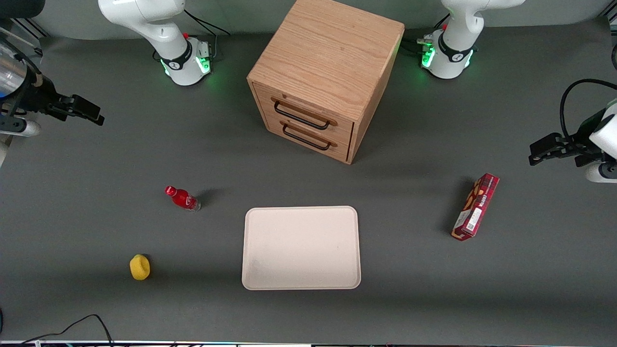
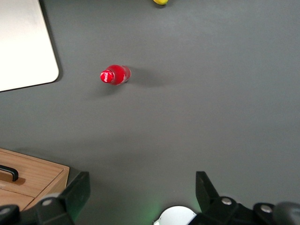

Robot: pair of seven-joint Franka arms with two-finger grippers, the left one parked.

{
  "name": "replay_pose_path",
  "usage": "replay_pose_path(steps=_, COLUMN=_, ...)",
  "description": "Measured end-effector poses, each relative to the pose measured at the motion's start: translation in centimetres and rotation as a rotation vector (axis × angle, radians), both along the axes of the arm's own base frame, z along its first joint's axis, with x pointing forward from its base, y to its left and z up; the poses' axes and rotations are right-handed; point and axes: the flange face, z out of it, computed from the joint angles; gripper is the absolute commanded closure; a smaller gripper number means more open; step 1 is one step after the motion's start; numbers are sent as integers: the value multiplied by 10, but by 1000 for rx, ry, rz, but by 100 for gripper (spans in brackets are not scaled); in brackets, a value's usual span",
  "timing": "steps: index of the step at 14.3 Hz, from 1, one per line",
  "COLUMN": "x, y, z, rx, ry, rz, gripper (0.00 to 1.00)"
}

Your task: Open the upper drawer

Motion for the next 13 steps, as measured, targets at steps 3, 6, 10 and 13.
replay_pose_path(steps=3, x=0, y=-2, z=3, rx=1, ry=-4, rz=-4, gripper=0)
replay_pose_path(steps=6, x=1, y=-1, z=12, rx=1, ry=-23, rz=-4, gripper=0)
replay_pose_path(steps=10, x=-5, y=17, z=33, rx=16, ry=-12, rz=31, gripper=0)
replay_pose_path(steps=13, x=-8, y=75, z=42, rx=122, ry=0, rz=137, gripper=0)
